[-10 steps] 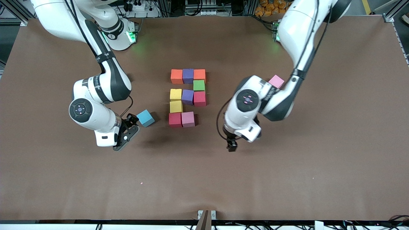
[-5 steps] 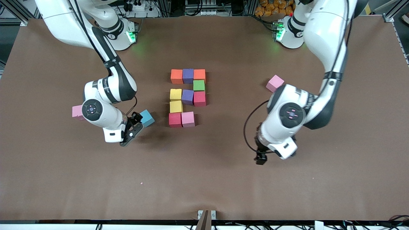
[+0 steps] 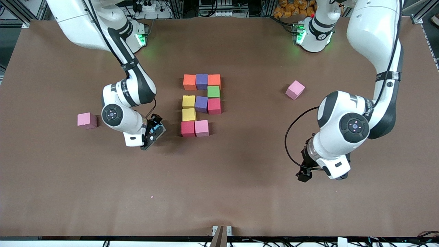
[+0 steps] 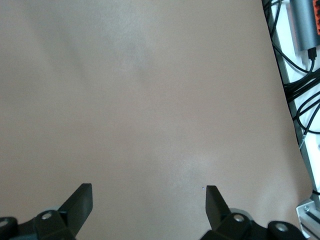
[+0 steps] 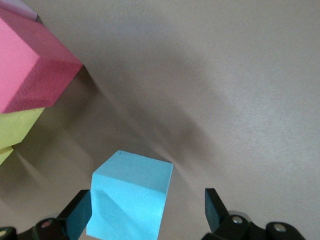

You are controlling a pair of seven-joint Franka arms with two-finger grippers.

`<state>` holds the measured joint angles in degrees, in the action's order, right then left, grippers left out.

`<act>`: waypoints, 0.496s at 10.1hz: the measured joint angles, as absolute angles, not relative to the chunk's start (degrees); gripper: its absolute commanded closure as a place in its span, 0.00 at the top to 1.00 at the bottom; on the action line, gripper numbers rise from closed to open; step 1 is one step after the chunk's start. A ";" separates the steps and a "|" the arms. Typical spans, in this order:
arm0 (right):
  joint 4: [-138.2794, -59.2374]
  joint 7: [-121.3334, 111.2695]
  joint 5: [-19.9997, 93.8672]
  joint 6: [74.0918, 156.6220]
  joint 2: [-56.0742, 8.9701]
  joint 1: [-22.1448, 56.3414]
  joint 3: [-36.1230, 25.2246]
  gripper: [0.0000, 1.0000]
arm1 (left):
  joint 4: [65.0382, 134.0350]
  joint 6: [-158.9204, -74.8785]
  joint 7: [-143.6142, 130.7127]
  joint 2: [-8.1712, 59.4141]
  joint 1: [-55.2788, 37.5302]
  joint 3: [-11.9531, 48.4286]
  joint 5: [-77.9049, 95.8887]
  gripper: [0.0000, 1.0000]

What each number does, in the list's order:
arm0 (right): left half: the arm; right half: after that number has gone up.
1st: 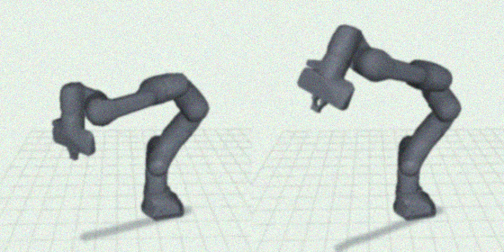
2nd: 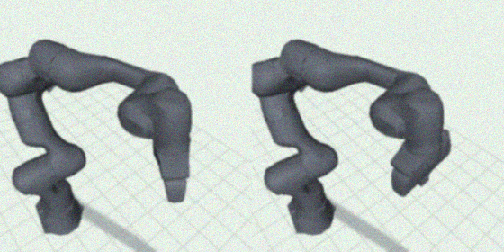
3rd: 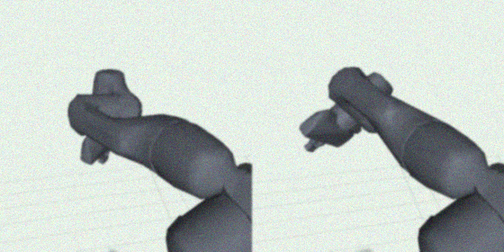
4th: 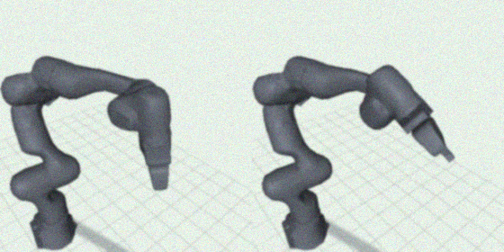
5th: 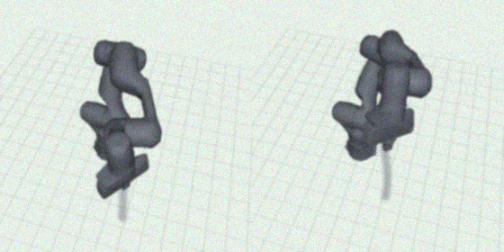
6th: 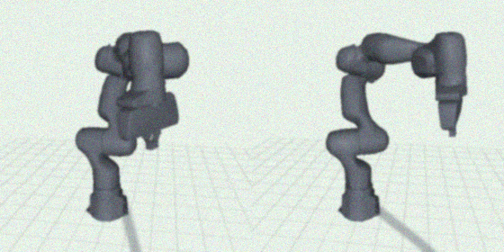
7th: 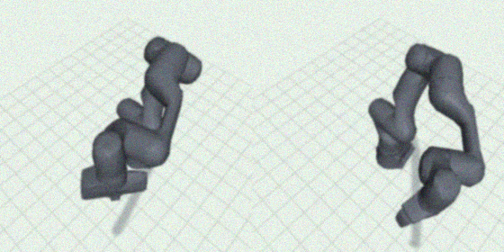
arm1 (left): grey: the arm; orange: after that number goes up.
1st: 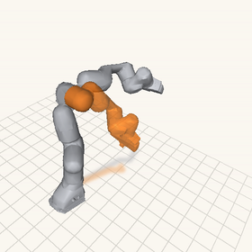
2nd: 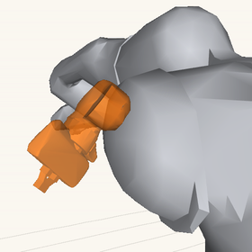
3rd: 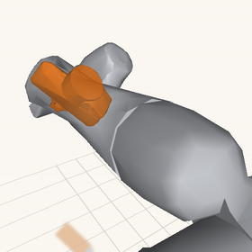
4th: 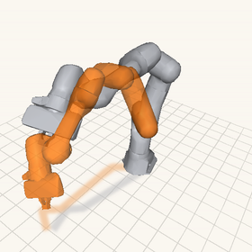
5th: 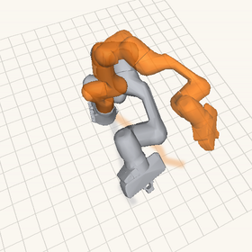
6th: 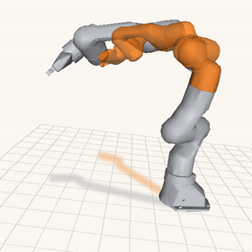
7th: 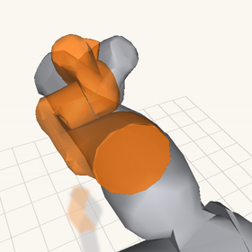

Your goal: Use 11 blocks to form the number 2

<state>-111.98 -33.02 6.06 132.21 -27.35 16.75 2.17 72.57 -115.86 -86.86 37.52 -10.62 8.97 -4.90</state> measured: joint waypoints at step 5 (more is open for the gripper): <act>-116.08 -33.03 6.38 137.25 -26.91 17.29 2.56 1.00 | 72.55 -112.51 -65.40 35.32 -7.79 8.95 -4.91 1.00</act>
